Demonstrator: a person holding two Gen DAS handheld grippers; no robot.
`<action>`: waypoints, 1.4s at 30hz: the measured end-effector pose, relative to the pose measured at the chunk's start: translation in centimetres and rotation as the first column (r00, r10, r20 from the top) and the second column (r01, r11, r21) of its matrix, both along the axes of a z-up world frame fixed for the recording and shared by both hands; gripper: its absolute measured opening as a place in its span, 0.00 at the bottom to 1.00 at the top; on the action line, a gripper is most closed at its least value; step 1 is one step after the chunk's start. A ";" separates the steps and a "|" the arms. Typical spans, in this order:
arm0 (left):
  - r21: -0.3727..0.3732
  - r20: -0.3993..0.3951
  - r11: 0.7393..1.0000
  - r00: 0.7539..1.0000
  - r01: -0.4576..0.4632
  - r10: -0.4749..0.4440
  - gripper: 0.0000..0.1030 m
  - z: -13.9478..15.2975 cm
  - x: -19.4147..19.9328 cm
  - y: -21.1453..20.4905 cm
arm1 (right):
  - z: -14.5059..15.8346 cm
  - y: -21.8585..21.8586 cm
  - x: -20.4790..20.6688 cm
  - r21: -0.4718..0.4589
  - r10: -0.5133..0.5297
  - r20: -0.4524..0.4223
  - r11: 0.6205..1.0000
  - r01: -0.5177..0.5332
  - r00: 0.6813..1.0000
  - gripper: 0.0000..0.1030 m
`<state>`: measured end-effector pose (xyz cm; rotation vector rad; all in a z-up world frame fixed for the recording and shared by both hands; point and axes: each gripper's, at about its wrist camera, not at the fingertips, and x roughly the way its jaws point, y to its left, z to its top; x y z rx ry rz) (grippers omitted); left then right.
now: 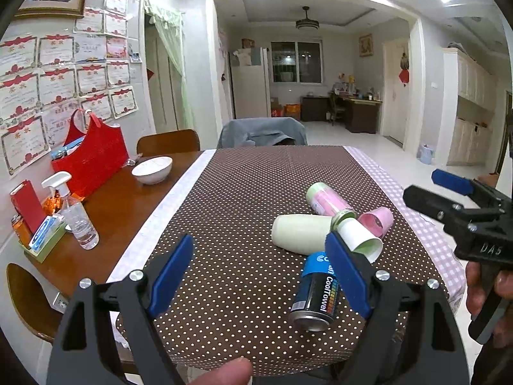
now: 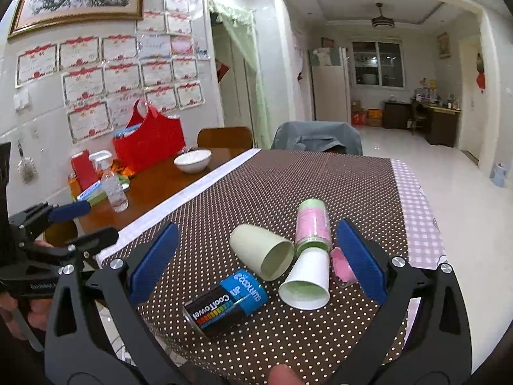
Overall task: Flip cup upside down
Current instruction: 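Close the right tool on the can while the left tool releases it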
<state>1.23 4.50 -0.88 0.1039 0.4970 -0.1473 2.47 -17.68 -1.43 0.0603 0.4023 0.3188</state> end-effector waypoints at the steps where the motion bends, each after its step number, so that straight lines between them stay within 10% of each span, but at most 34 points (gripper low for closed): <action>1: -0.003 0.001 1.000 1.000 -0.006 0.006 0.81 0.0 0.0 0.1 | -0.1 0.1 0.1 -0.001 0.010 -0.004 1.000 -0.010 1.000 0.94; 14: -0.017 0.017 0.997 0.997 -0.078 0.079 0.81 -0.7 -0.5 1.6 | -0.5 2.8 1.6 -0.143 0.165 -0.025 0.976 -0.167 0.986 0.94; 23: -0.021 -0.027 0.992 0.992 -0.123 0.122 0.81 -2.5 1.1 2.9 | -3.5 6.1 4.7 -0.347 0.360 -0.134 0.856 -0.384 0.923 0.94; 32: -0.004 -0.111 0.986 0.980 -0.165 0.164 0.81 -5.0 3.2 3.9 | -7.6 8.0 6.3 -0.558 0.542 -0.328 0.549 -0.622 0.774 0.94; 42: -0.006 -0.160 0.981 0.969 -0.192 0.189 0.81 -6.3 5.4 4.6 | -11.4 11.5 5.6 -0.679 0.618 -0.543 0.077 -0.731 0.569 0.94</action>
